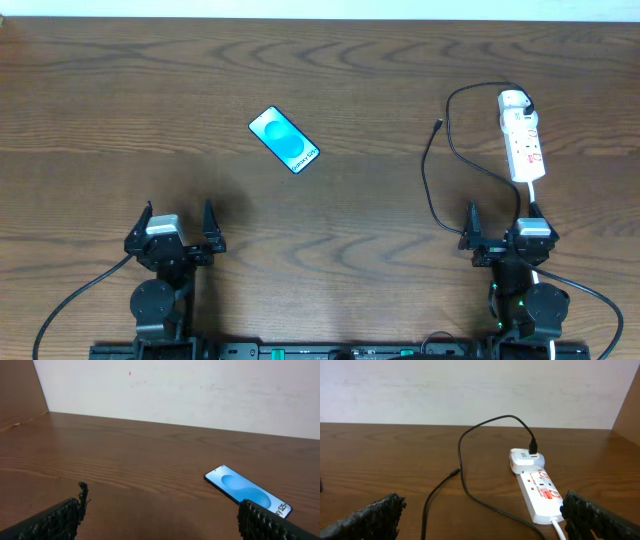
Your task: Plug charger to phone and switch on socket
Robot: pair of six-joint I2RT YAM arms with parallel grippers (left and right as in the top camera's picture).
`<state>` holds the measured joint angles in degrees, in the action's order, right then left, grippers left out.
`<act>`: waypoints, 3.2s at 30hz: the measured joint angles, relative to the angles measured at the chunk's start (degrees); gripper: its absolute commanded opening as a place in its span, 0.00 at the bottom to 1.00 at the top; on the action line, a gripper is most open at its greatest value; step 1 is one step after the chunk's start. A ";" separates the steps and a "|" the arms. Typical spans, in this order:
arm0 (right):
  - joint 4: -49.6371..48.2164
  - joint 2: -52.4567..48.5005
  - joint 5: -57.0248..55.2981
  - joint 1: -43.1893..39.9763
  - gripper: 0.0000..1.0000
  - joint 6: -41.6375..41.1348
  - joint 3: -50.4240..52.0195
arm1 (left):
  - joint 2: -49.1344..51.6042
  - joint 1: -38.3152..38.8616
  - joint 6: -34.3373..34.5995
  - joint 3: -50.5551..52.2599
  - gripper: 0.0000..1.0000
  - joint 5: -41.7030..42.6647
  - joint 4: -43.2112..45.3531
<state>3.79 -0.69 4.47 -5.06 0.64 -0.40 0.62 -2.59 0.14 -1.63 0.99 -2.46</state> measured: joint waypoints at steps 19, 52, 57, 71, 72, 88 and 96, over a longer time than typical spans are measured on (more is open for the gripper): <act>0.00 0.00 0.00 0.00 0.99 0.00 0.00 | 0.00 0.00 0.00 0.42 1.00 0.11 1.64; 0.00 -0.02 0.02 0.00 0.99 0.00 0.00 | 20.65 0.00 2.38 -19.37 1.00 6.73 -0.79; 0.00 -0.04 0.02 0.00 0.99 0.00 0.00 | 28.52 0.00 4.44 -28.09 1.00 6.86 -7.85; 0.00 -0.04 0.02 0.00 0.99 0.00 0.00 | 49.40 0.02 6.51 -56.37 1.00 8.20 -36.41; 0.00 -0.04 0.02 0.00 0.99 0.00 0.00 | 50.86 0.02 6.51 -57.68 1.00 8.26 -38.01; 0.00 -0.04 0.02 0.00 0.99 0.00 0.00 | 58.58 0.02 7.19 -60.94 0.99 19.80 -42.38; 0.00 -0.04 0.02 0.00 0.99 0.00 0.00 | 58.58 0.02 7.80 -60.94 0.99 20.11 -42.36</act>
<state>3.79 -0.73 4.49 -5.06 0.64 -0.40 59.20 -2.57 7.94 -62.57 21.10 -44.82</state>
